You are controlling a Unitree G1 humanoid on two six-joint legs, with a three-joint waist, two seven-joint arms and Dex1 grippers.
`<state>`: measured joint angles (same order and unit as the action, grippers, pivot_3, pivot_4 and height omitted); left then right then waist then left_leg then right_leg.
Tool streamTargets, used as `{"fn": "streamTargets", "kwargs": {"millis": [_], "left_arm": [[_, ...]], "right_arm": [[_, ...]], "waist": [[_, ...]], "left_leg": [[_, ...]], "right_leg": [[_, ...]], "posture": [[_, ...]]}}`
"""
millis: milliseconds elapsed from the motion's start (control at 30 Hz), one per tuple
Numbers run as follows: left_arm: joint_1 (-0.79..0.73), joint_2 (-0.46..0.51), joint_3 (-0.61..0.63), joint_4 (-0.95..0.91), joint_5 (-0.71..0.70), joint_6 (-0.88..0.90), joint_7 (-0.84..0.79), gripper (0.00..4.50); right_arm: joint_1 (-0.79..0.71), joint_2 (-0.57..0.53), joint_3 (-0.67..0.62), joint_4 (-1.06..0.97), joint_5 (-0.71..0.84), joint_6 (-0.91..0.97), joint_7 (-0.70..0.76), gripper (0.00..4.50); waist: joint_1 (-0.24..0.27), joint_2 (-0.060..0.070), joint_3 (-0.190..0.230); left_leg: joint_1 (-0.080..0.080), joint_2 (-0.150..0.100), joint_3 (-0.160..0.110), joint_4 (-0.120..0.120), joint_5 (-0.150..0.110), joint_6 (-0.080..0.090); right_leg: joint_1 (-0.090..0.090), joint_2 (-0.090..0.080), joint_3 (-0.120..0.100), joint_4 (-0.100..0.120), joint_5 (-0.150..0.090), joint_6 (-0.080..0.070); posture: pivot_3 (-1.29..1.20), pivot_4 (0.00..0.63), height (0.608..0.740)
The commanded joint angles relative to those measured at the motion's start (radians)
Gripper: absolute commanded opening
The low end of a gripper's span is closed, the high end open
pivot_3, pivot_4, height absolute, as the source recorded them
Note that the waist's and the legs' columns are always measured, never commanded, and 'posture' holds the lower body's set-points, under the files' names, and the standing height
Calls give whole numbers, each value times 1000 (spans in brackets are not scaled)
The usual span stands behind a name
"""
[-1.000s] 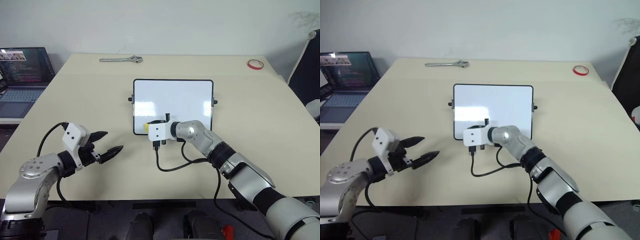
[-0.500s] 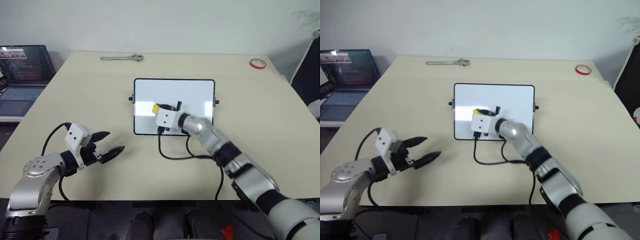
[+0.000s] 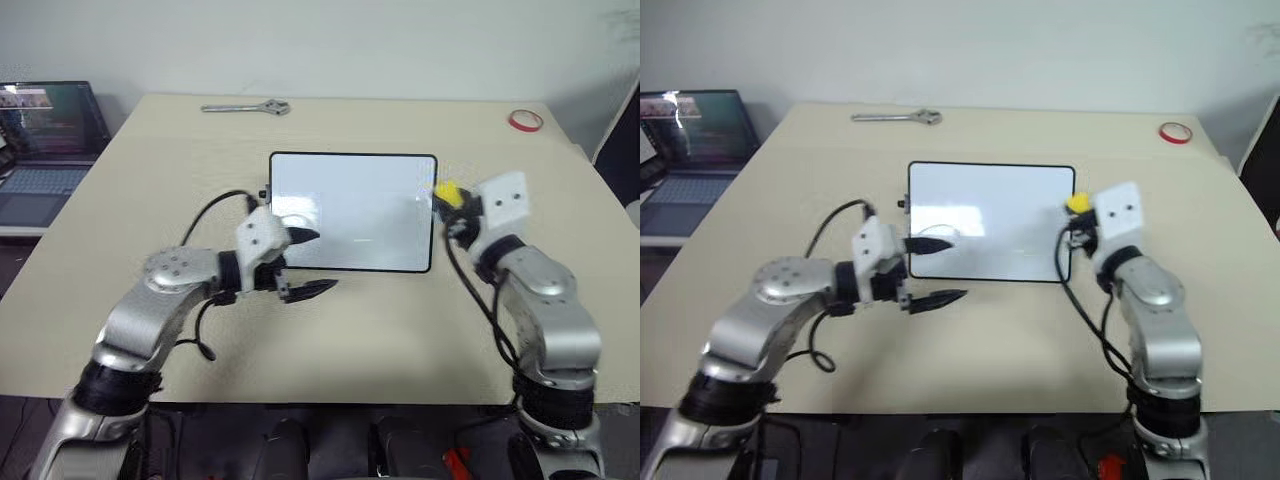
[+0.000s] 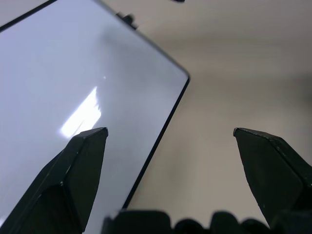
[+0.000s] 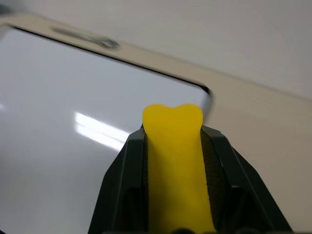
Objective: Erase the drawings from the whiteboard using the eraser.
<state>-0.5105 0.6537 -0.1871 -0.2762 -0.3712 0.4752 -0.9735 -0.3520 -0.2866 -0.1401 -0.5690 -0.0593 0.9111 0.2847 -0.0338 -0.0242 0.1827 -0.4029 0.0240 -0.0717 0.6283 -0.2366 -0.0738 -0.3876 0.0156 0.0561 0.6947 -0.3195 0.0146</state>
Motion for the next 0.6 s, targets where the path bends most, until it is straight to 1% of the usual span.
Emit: {"fn": "streamTargets", "kwargs": {"millis": [33, 167, 233, 367, 433, 600], "left_arm": [[-107, -51, -67, 76, 17, -7, -59, 4500], [-200, -89, -124, 167, 21, -19, -161, 4500], [-236, -111, -140, 215, 42, -37, -177, 4500], [-312, -180, -175, 306, 87, -86, -196, 4500], [-327, -209, -182, 321, 98, -97, -200, 4500], [-334, -262, -186, 319, 120, -96, -188, 4500]], "right_arm": [[55, -13, -29, -21, -8, 50, -37, 1110], [82, -21, -19, 58, 3, 14, -46, 1110], [73, -14, -27, 99, 15, 0, -53, 1110], [20, 16, -82, 252, 52, -35, -81, 1110], [-8, 29, -113, 322, 76, -55, -94, 1110], [-49, 7, -108, 466, 75, -146, -114, 1110]], "waist": [[-8, 0, 0], [-29, 0, 0], [-30, 0, 0], [-23, 0, 0], [-21, 0, 0], [-22, 0, 0]], "left_leg": [[1, 0, 2, 0, 0, 0], [3, 2, 4, -1, 0, 0], [3, 2, 6, -1, 0, 0], [3, 1, 7, 0, 0, 0], [3, 1, 7, 0, 0, 0], [3, 1, 9, 0, 0, 1]], "right_leg": [[0, 0, 2, 1, 0, 0], [-1, 2, 6, 2, 0, -1], [-1, 4, 7, 2, 0, -1], [-1, 4, 8, 2, 0, 0], [-1, 4, 8, 2, 0, 0], [-1, 4, 9, 2, 0, 0]], "posture": [[0, 150, 740], [0, 150, 740], [0, 150, 740], [0, 150, 740], [0, 150, 740], [0, 150, 740]]}}
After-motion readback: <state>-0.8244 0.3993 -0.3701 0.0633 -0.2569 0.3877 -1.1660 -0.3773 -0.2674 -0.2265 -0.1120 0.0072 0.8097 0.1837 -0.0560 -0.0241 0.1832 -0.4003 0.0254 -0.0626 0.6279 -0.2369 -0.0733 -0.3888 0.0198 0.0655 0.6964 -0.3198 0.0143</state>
